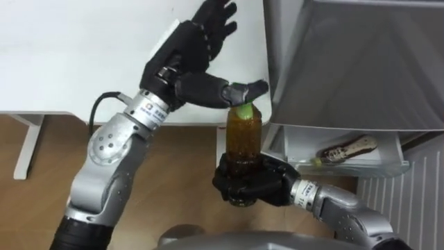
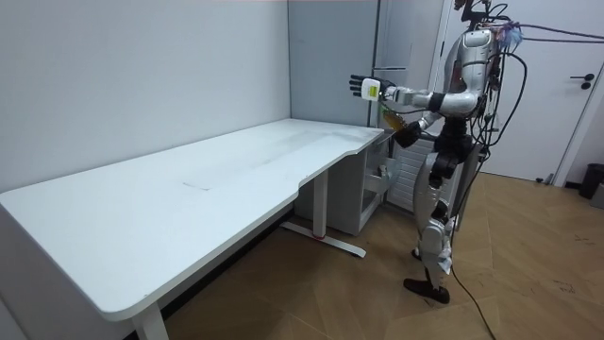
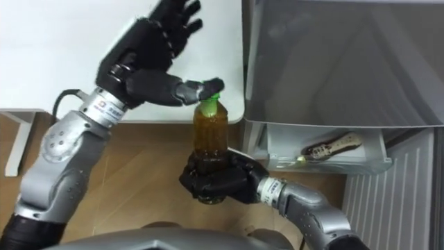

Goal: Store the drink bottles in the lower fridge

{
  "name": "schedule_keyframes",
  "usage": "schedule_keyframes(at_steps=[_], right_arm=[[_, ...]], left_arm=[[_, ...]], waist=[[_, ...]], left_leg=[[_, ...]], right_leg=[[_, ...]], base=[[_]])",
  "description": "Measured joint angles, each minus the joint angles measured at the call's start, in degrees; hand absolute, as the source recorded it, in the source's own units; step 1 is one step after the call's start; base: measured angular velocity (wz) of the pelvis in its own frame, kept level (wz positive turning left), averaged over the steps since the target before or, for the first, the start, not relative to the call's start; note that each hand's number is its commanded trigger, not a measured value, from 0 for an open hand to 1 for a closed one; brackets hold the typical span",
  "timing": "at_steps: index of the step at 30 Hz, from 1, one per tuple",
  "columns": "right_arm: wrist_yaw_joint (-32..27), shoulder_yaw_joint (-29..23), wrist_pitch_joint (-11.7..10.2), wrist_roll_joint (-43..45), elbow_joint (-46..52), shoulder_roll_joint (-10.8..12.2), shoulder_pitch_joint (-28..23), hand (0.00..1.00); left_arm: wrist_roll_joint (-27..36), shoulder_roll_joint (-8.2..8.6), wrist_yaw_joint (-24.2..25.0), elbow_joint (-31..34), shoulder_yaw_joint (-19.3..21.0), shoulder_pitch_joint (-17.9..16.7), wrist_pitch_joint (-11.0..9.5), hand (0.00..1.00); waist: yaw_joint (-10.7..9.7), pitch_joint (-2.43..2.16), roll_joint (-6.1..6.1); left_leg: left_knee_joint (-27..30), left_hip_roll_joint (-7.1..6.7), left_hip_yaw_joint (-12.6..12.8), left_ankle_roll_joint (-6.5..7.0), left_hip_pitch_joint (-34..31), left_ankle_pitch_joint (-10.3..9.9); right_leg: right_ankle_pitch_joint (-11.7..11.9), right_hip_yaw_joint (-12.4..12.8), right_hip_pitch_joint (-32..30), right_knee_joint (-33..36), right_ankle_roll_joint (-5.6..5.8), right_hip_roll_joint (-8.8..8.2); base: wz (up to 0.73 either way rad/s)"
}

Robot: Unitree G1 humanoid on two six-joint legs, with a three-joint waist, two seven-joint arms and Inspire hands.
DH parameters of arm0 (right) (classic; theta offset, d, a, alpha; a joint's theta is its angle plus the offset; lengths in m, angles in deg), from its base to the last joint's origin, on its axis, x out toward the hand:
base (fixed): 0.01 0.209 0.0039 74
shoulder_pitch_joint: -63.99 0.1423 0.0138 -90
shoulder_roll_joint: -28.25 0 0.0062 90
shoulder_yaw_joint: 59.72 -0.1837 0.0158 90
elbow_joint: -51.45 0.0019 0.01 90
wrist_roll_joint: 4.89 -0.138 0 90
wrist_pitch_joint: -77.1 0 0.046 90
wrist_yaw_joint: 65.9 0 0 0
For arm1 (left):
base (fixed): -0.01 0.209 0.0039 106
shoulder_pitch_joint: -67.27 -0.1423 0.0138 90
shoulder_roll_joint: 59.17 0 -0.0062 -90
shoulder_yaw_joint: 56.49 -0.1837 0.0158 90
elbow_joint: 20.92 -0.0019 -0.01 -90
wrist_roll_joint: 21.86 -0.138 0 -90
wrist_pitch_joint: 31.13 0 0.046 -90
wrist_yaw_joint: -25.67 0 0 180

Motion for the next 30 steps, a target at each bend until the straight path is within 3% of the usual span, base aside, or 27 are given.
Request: schedule_keyframes(at_steps=[4,5,9,17,21,26,30], right_arm=[[0.0,-3.0,0.9,1.5,0.0,0.0,-1.3,1.00],[0.0,-3.3,0.9,1.9,-0.1,0.0,-1.4,1.00],[0.0,-7.0,0.9,2.4,-0.1,0.9,-3.3,1.00],[0.0,-12.6,0.9,9.5,-0.1,1.8,-6.0,1.00],[-0.1,-14.2,0.9,10.7,-0.9,1.8,-7.2,1.00],[-2.1,-15.1,1.3,10.7,-6.7,2.3,-7.6,1.00],[-4.9,-16.9,1.8,11.0,-10.6,2.7,-7.9,1.00]], left_arm=[[0.5,1.30,-4.9,0.1,5.7,-0.1,-1.5,0.00],[0.5,1.40,-6.2,0.2,6.4,-0.1,-2.1,0.00],[0.1,1.48,-10.5,0.6,8.6,-0.2,-3.1,0.00],[-0.4,1.53,-18.0,0.5,19.6,-0.8,-4.2,0.00],[0.5,1.53,-22.2,0.1,23.3,-2.1,-4.6,0.00],[2.4,1.61,-30.2,-6.0,28.5,-4.7,-5.2,0.00],[2.4,1.61,-35.3,-11.3,29.8,-5.1,-5.2,0.00]], waist=[[0.7,-0.06,-0.17],[0.9,-0.26,-0.35],[2.0,-0.42,-0.60],[2.5,-0.47,-0.32],[4.4,-0.61,0.20],[5.1,-0.70,0.55],[5.0,-0.86,0.84]], left_leg=[[-0.2,-0.04,-0.2,0.00,0.8,0.0],[-0.2,-0.04,-0.1,0.00,0.8,0.0],[-0.1,-0.05,-0.2,0.00,1.0,0.0],[-0.6,-0.06,-0.7,-0.02,2.6,0.0],[-1.2,-0.08,-0.4,-0.02,3.1,0.0],[-1.3,-0.02,-0.3,-0.05,3.7,0.0],[-1.4,-0.07,-0.3,-0.04,3.7,0.0]], right_leg=[[0.0,-0.4,1.1,0.0,0.01,-0.04],[0.0,-0.4,1.1,0.0,0.02,-0.01],[0.0,-0.3,1.5,-0.1,0.01,0.00],[0.0,-0.4,3.3,-0.8,0.01,0.06],[0.0,0.0,3.4,-0.9,0.01,0.11],[0.0,0.2,3.7,-1.2,0.04,0.20],[0.0,0.0,4.1,-1.7,0.04,0.19]], base=[[0.03],[0.00],[0.00],[0.00],[-0.04],[-0.02],[0.00]])
